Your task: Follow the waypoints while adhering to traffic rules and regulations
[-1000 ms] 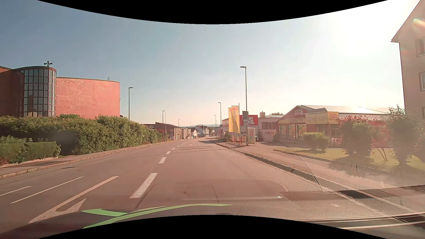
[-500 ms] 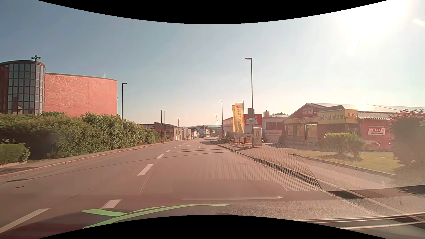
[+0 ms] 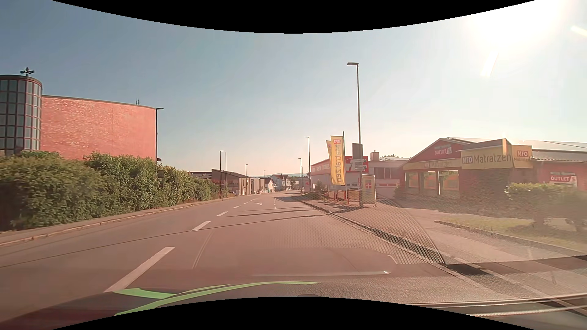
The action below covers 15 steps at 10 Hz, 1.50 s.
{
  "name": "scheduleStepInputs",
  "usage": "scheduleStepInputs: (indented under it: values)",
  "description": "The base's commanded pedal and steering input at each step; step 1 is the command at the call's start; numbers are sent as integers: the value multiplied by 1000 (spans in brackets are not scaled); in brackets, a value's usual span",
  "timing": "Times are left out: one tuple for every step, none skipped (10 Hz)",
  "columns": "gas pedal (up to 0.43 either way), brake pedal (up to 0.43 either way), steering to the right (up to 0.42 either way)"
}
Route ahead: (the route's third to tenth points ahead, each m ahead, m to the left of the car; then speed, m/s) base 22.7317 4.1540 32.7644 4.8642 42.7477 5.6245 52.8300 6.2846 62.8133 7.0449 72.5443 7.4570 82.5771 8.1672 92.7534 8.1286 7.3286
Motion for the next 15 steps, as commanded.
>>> scheduleStepInputs:
  values:
    - [157, 0, -15]
    - [157, 0, -18]
    - [157, 0, -19]
    - [157, 0, -18]
    - [157, 0, -17]
    - [157, 0, -17]
    - [157, 0, -15]
    - [157, 0, -9]
    - [157, 0, -5]
    - [157, 0, -5]
    - [157, 0, -4]
    - [157, 0, -5]
    - [150, 0, -5]
    - [150, 0, -5]
    - [138, 0, -8]
